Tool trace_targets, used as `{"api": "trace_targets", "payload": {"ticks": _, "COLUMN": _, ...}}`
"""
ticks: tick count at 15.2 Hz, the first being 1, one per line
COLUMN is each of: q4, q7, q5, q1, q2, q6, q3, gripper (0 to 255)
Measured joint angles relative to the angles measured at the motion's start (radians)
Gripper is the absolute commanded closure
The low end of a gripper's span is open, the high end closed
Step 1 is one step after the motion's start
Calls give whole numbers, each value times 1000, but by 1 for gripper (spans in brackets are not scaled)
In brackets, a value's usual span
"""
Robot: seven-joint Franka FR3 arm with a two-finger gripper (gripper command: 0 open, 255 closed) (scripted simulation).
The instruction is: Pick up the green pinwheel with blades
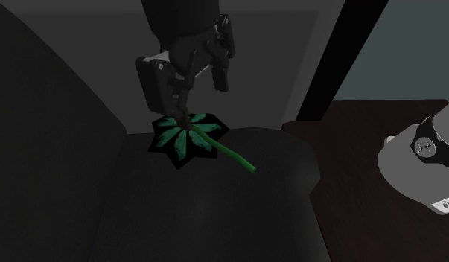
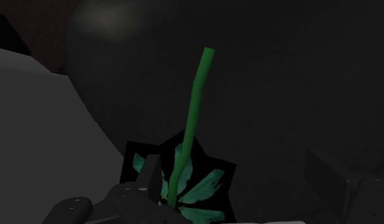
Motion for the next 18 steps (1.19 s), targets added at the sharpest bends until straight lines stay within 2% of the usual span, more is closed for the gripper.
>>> {"api": "trace_targets", "payload": {"ticks": 8, "q4": 59, "q7": 170, "q5": 34, "q1": -50, "q2": 258, "q6": 120, "q3": -45, "gripper": 0}}
{"api": "trace_targets", "payload": {"ticks": 16, "q4": 59, "q7": 165, "q5": 50, "q1": -51, "q2": 343, "q6": 216, "q3": -33, "gripper": 0}}
{"api": "trace_targets", "payload": {"ticks": 17, "q4": 63, "q7": 165, "q5": 51, "q1": -52, "q2": 353, "q6": 220, "q3": -32, "gripper": 255}}
{"api": "trace_targets", "payload": {"ticks": 18, "q4": 66, "q7": 165, "q5": 51, "q1": -52, "q2": 359, "q6": 222, "q3": -31, "gripper": 255}}
